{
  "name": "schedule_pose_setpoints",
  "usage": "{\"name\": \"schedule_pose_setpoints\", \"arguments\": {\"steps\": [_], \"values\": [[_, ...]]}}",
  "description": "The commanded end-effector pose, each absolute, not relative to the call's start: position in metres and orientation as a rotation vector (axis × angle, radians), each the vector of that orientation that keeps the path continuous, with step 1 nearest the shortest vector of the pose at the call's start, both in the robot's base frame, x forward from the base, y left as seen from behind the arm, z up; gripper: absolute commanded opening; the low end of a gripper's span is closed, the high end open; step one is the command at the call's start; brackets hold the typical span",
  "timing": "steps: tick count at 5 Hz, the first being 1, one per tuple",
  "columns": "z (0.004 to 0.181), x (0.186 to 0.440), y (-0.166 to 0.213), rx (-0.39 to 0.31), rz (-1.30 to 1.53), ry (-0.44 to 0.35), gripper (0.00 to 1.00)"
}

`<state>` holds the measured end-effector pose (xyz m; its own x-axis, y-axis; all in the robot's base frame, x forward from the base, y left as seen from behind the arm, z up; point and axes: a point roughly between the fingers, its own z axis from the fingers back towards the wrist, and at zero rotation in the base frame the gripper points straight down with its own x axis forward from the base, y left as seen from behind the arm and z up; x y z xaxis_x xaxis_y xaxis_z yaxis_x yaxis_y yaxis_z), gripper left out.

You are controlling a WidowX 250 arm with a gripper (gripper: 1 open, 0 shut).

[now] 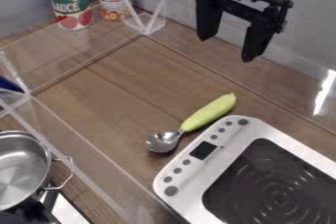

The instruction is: Put green spoon on the white and black stove top

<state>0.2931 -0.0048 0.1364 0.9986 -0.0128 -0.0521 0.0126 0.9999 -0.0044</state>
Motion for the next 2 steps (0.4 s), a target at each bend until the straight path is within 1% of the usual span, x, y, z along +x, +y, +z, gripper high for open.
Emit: {"name": "schedule_pose_setpoints", "arguments": {"steps": [1,2], "values": [[0.122,0.294,-0.011,0.005,-0.044,0.067,1.0],[0.103,0.291,-0.019,0.016,-0.078,0.085,1.0]]}}
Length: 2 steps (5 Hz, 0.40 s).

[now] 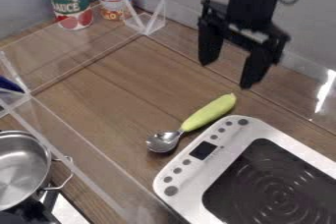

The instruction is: Put green spoon on the white and black stove top

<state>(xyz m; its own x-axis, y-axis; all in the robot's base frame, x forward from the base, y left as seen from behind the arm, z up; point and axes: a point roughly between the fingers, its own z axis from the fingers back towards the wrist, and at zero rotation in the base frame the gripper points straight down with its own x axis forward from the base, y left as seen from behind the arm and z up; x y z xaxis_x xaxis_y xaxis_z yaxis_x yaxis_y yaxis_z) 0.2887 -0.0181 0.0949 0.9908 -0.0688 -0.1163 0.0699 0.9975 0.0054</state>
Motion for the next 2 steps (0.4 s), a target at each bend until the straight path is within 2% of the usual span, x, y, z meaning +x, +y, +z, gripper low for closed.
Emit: {"name": "schedule_pose_setpoints", "arguments": {"steps": [1,2], "values": [[0.077,0.286,-0.014,0.016,-0.095,0.093,1.0],[0.055,0.284,-0.007,0.016,-0.117,0.097,1.0]]}}
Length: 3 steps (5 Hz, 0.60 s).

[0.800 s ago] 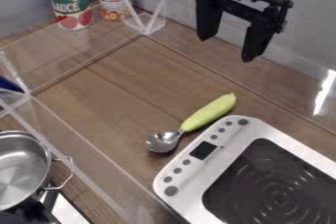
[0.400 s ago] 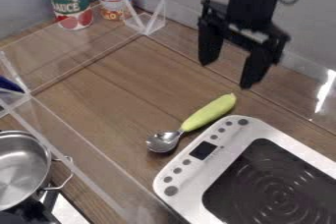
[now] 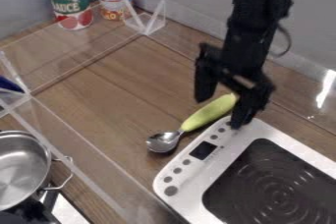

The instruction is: Put green spoon on the white and black stove top

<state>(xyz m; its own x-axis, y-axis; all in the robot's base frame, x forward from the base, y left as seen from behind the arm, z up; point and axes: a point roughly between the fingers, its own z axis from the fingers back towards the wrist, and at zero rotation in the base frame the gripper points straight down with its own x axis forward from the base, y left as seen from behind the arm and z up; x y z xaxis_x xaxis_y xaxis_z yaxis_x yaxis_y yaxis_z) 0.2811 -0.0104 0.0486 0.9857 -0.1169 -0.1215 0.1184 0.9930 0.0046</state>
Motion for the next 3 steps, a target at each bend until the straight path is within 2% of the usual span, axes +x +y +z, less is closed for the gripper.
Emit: {"name": "schedule_pose_setpoints", "arguments": {"steps": [1,2,3], "values": [[0.043,0.3,0.002,0.019,-0.051,0.104,1.0],[0.041,0.313,0.01,0.006,0.006,0.118,1.0],[0.05,0.314,0.016,0.005,0.001,0.13,1.0]]}}
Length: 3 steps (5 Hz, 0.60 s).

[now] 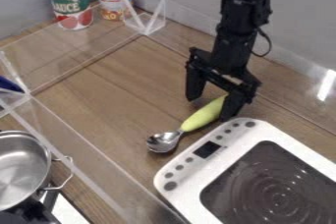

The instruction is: Put green spoon on the white and black stove top

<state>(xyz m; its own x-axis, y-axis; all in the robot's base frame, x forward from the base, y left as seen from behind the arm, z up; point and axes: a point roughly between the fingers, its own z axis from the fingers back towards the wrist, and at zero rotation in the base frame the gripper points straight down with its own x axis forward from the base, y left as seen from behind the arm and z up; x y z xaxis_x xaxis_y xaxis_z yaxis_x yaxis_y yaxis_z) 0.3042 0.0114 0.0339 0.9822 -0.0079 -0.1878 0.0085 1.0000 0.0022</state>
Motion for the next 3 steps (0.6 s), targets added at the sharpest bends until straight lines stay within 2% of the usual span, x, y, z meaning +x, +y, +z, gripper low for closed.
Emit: {"name": "schedule_pose_setpoints", "arguments": {"steps": [1,3], "values": [[0.053,0.316,0.021,0.002,-0.009,0.144,1.0],[0.05,0.322,0.033,-0.004,-0.067,0.17,1.0]]}}
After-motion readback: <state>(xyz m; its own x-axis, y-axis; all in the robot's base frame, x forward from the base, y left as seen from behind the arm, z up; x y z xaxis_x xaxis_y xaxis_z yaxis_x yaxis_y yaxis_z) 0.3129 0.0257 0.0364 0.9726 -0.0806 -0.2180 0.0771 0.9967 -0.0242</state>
